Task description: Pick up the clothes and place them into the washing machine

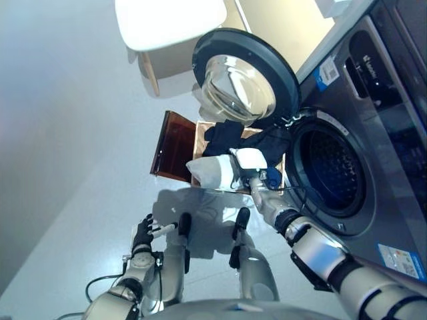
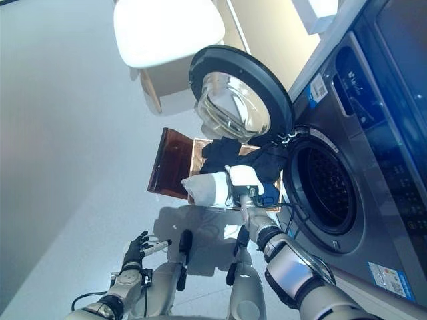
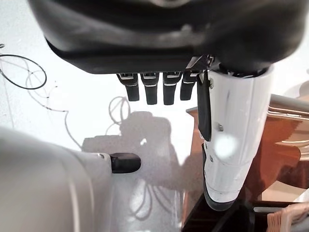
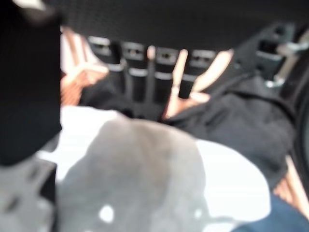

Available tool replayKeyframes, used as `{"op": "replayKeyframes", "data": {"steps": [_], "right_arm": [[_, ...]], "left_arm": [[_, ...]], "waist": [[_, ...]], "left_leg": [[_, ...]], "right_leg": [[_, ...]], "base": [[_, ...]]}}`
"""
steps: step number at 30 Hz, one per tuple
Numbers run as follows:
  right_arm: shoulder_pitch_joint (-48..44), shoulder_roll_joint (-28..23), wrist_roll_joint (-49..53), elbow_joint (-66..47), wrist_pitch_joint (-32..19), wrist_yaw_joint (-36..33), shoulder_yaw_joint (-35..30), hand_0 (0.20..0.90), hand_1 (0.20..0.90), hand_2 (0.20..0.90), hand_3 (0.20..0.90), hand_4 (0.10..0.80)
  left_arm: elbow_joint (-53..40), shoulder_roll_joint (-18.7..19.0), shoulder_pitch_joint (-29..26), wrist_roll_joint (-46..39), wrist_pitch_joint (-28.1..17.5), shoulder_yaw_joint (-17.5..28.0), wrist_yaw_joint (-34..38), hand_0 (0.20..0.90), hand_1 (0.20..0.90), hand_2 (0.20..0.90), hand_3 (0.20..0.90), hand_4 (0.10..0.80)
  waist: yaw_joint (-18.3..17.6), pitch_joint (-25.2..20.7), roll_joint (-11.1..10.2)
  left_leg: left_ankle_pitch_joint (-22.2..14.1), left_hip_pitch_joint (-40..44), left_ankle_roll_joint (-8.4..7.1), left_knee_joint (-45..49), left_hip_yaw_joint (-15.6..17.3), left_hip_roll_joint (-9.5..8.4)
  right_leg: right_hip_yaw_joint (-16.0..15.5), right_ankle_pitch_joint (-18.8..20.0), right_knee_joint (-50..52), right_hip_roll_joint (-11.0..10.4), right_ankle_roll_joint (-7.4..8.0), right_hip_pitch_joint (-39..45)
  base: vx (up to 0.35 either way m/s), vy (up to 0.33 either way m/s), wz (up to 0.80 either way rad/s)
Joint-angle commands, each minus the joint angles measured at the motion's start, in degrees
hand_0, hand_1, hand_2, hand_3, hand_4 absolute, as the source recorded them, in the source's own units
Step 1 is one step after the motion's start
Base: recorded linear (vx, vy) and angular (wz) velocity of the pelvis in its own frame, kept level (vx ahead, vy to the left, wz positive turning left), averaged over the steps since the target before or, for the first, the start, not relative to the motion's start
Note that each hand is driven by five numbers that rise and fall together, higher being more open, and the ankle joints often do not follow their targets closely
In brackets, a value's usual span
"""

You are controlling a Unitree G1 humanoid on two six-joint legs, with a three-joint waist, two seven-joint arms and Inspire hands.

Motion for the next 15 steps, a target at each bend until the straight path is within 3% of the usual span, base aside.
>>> {"op": "replayKeyframes", "data": {"steps": [1,15], "right_arm": [[-9.62,-2.63,2.03,1.29,1.1,-5.22,-0.51,0.9,0.9,0.9,0.9,0.8],[-11.44,-5.96,2.42,3.07,2.12,-5.38,-1.1,0.9,0.9,0.9,0.9,0.8]], "left_arm": [[-1.89,0.39,0.21,-1.68,-2.45,-1.62,1.4,0.9,0.9,0.9,0.9,0.8],[-7.14,0.05,0.17,-6.15,-4.42,-2.16,1.15,0.9,0.9,0.9,0.9,0.8]], "waist": [[1.73,0.52,2.78],[1.52,3.37,4.45]], "left_leg": [[6.14,0.27,-2.35,-7.23,-1.53,-0.01],[6.92,-3.66,-2.24,-5.8,-2.52,-0.52]], "right_leg": [[-0.11,-5.78,7.99,-0.83,3.37,1.52],[-0.12,-6.19,10.64,-1.49,2.95,-2.88]], "base": [[-0.041,0.003,0.06],[-0.038,0.005,0.04]]}}
